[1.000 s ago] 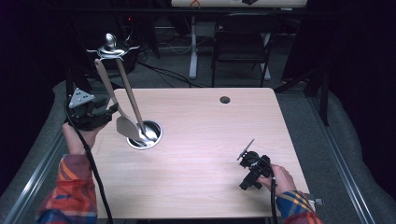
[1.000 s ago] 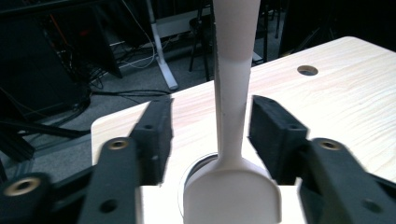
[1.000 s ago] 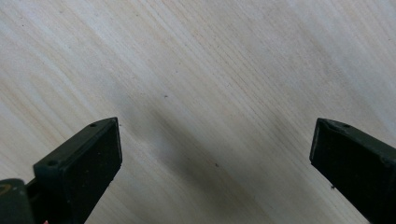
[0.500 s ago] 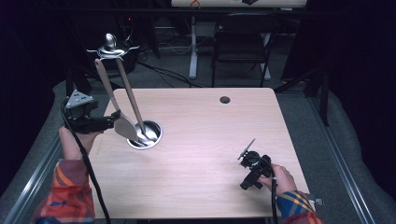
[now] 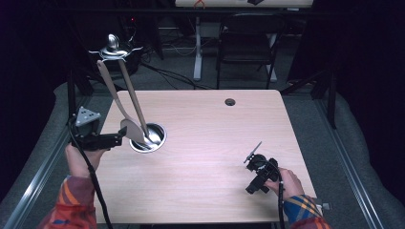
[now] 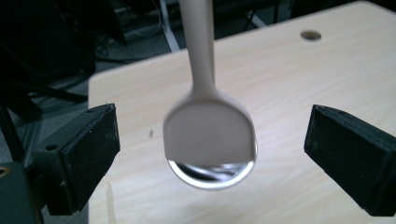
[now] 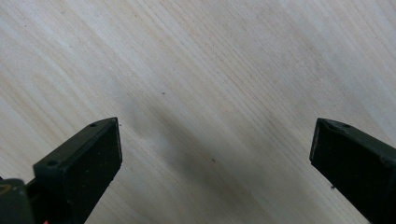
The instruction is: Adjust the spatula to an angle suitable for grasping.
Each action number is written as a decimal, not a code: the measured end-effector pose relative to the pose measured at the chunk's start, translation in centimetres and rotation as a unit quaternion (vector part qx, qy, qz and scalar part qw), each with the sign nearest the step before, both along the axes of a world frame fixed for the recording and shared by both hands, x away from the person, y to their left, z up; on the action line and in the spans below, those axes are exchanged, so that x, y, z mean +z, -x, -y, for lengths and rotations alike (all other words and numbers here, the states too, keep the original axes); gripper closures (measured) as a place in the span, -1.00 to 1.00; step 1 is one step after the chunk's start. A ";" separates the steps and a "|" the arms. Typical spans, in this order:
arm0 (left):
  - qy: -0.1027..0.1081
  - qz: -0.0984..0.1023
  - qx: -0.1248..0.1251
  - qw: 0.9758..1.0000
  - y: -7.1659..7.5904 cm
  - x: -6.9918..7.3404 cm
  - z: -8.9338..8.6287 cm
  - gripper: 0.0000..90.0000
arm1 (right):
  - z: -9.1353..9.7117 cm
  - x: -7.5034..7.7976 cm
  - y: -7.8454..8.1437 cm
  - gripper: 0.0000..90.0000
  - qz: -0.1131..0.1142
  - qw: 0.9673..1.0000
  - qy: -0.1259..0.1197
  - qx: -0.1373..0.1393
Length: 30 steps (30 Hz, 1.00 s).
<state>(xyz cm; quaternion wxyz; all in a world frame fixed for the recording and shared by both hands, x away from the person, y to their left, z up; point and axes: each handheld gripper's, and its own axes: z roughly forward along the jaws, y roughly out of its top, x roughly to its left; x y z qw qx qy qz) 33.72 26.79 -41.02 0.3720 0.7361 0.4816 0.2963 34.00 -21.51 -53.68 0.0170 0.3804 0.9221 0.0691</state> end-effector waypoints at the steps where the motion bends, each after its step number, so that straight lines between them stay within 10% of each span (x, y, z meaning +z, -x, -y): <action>1: -0.004 -0.006 -0.001 1.000 0.1 -0.5 0.1 -0.95 | 0.0 0.0 0.0 -0.96 0.000 1.000 -0.001 0.001; 19: -0.035 -0.094 -0.027 0.995 1.5 -6.5 0.9 -1.00 | -0.1 -0.1 0.1 -0.96 0.000 1.000 -0.003 0.002; 26: -0.060 -0.146 -0.058 0.986 0.3 -9.3 2.2 -1.00 | -0.2 -0.1 0.0 -0.96 -0.003 1.000 0.000 0.007; 30: -0.067 -0.147 -0.062 0.985 0.3 -9.2 2.5 -0.92 | -0.2 -0.1 0.0 -0.96 0.000 1.000 0.001 0.007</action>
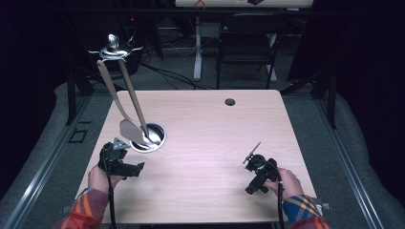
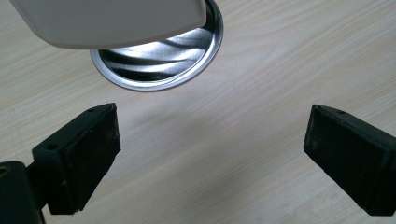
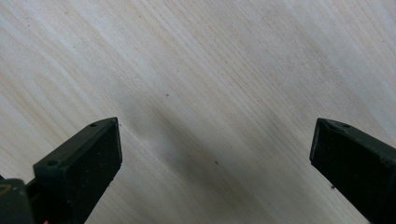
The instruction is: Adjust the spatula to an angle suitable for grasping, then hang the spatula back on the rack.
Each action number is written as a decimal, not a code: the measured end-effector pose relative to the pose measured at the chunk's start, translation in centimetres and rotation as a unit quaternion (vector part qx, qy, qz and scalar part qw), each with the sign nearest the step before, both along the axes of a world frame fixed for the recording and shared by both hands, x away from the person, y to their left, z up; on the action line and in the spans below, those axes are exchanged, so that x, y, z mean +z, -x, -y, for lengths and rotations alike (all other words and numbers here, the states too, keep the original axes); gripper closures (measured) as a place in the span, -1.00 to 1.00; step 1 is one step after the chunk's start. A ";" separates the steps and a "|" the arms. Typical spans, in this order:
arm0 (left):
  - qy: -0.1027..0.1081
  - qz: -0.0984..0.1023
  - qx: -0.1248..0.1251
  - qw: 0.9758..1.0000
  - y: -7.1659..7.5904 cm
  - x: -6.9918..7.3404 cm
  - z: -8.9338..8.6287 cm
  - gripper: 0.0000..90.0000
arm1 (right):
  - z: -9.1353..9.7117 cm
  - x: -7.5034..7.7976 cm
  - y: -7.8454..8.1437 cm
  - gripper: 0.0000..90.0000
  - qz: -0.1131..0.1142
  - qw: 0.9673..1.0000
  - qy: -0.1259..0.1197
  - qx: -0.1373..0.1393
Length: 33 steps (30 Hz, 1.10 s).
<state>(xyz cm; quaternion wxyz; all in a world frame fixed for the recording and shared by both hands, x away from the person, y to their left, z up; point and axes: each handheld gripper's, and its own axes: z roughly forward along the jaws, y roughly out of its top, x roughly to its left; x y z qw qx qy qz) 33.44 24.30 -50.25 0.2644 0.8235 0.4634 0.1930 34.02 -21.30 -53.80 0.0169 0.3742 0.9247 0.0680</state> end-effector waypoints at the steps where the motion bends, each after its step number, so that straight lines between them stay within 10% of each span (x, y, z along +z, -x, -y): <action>1: -0.001 0.002 0.001 1.000 0.0 0.0 0.0 -0.92 | 0.0 0.0 0.0 -0.96 -0.003 1.000 -0.002 0.000; 33: 0.005 -0.031 0.002 1.000 -1.0 -1.0 -1.1 -1.00 | -0.1 0.3 -0.2 -0.96 -0.009 1.000 0.011 0.011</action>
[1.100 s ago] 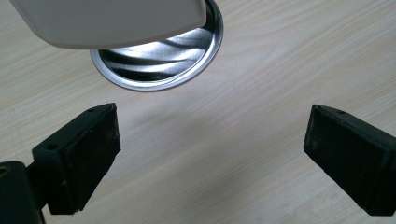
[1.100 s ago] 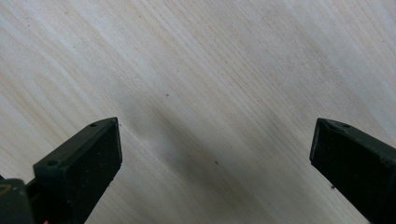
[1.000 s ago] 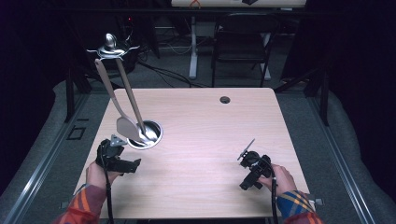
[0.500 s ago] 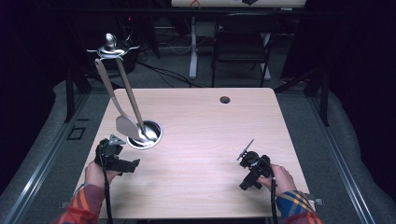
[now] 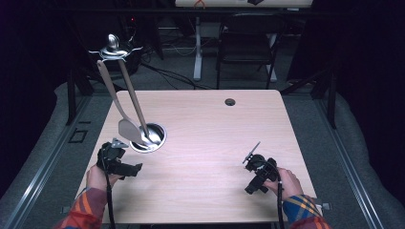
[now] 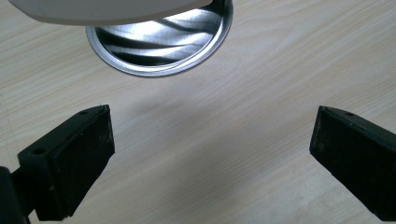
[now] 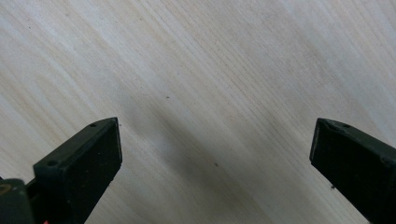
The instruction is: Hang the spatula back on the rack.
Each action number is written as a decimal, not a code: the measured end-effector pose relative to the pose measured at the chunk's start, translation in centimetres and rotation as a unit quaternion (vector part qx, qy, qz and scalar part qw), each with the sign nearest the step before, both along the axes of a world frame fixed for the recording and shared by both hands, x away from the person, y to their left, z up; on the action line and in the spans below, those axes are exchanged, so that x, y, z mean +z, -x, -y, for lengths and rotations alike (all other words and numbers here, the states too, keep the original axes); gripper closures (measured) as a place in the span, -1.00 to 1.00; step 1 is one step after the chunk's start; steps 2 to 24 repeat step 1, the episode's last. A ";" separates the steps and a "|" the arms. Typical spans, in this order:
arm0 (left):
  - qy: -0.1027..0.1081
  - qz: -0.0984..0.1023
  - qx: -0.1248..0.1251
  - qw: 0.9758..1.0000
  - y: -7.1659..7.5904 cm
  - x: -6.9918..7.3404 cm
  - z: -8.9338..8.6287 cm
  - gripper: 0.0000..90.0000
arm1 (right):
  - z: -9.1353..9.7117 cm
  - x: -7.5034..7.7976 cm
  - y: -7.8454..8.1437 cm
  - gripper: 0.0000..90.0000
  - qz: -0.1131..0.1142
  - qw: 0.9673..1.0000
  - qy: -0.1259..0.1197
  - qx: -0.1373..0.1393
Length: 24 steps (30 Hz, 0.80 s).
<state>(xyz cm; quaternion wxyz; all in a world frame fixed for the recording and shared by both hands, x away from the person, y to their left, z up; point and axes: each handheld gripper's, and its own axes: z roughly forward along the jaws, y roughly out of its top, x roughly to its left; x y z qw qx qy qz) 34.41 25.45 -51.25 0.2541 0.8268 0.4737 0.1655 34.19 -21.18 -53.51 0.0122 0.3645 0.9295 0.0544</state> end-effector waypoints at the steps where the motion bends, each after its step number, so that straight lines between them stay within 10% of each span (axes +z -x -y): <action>1: 0.000 0.002 0.002 1.000 0.0 -0.1 0.0 -1.00 | 0.0 0.0 0.0 -0.96 0.001 1.000 0.001 0.002; 24: 0.000 0.002 0.002 1.000 0.0 -0.1 0.0 -1.00 | 0.0 0.0 0.0 -0.96 0.001 1.000 0.001 0.002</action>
